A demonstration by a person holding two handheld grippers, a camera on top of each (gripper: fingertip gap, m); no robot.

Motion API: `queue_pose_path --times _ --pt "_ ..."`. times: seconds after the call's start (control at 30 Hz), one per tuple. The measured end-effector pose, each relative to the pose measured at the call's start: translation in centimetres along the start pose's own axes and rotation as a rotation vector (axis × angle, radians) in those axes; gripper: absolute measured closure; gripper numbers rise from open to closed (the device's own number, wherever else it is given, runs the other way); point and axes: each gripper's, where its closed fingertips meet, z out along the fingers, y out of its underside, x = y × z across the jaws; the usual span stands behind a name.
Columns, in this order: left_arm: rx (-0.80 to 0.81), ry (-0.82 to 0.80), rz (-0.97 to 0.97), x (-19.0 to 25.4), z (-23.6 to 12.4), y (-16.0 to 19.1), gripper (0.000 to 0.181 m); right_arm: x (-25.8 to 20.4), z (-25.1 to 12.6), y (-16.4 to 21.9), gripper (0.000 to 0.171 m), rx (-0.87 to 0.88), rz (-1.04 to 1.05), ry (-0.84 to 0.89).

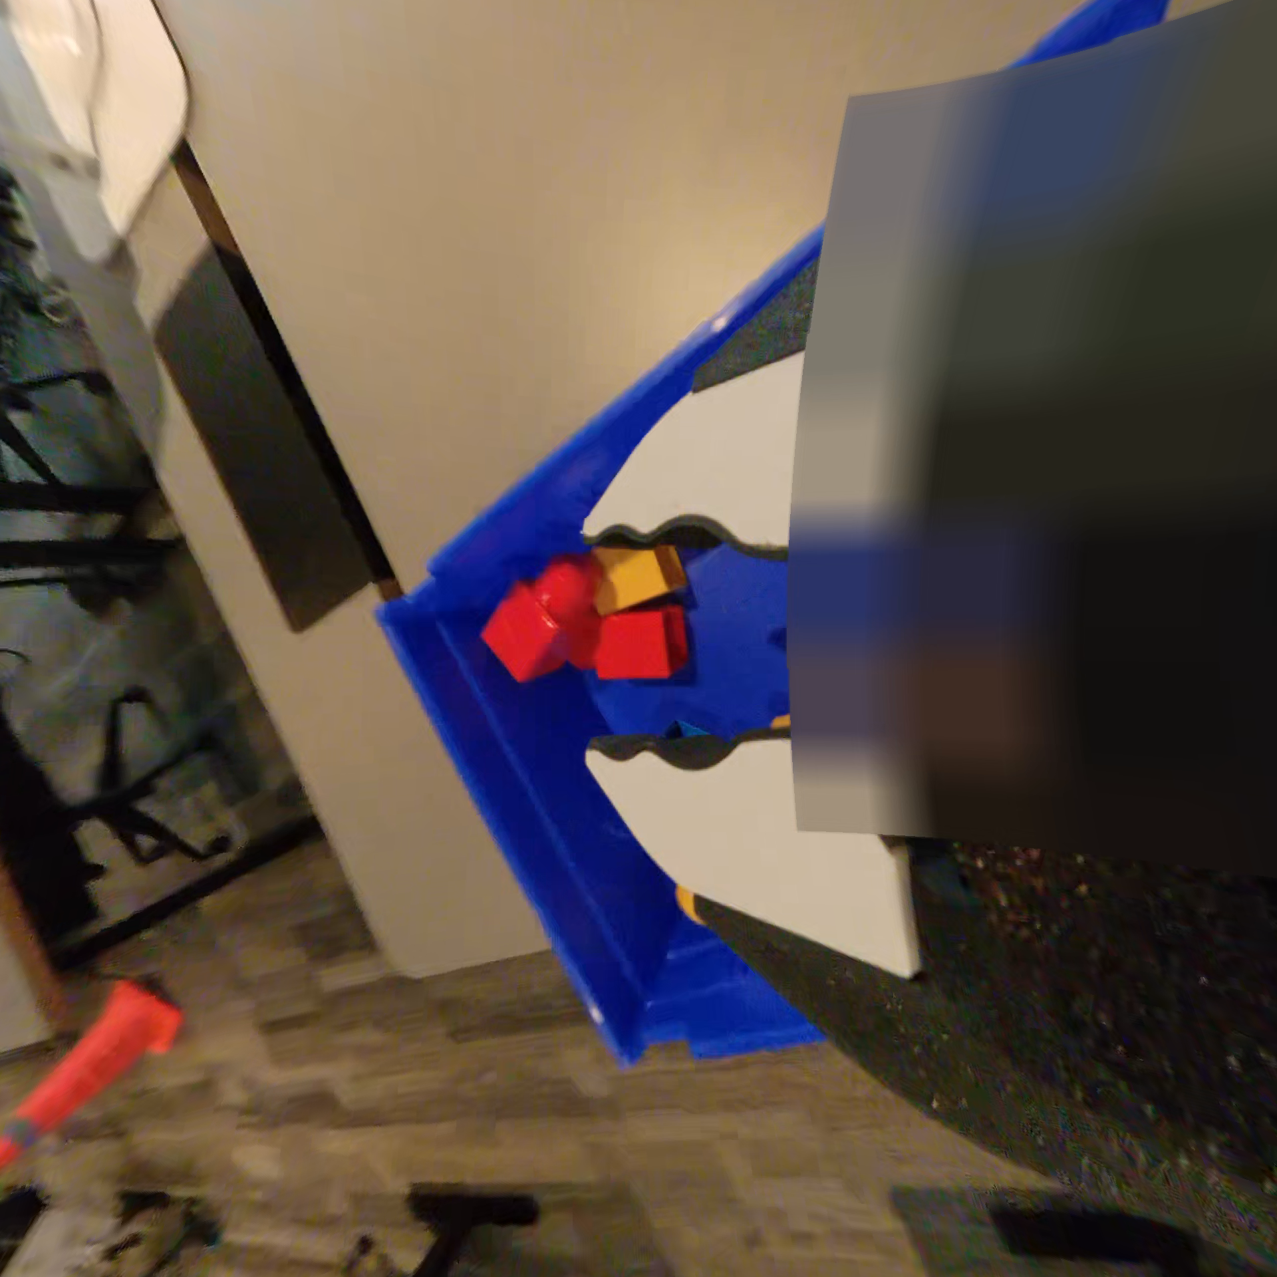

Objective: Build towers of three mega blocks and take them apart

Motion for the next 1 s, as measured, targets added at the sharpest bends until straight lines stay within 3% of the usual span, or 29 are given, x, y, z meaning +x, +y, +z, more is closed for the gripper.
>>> queue_pose_path --times 0.2,0.4,0.47,0.57,0.77,0.9,0.93,1.0 --pt "-0.149 -0.006 -0.096 -0.6 5.8 3.7 0.129 0.0 0.2 0.2 0.171 -0.019 -0.006 0.005" --pt "-0.246 0.029 -0.154 0.4 8.9 6.5 0.132 -0.2 0.3 0.3 0.171 -0.029 -0.018 -0.002" --pt "-0.192 0.074 -0.192 1.0 9.2 6.0 0.134 -0.3 0.3 0.3 0.171 -0.03 -0.022 -0.006" --pt "-0.189 0.162 -0.232 2.0 8.6 5.9 0.121 -0.4 0.3 0.4 0.171 -0.031 -0.031 -0.009" --pt "-0.195 0.126 -0.211 1.7 8.8 6.1 0.112 -0.6 0.4 0.5 0.171 -0.044 -0.044 -0.017" --pt "-0.399 0.09 -0.133 1.5 8.8 9.6 0.087 -0.7 0.5 0.5 0.171 -0.048 -0.043 -0.022" --pt "-0.451 0.091 -0.109 1.6 8.9 10.6 0.086 -0.7 0.5 0.6 0.171 -0.049 -0.043 -0.022" --pt "-0.394 0.088 -0.158 1.2 9.4 10.2 0.102 -0.7 0.5 0.5 0.171 -0.048 -0.043 -0.022"
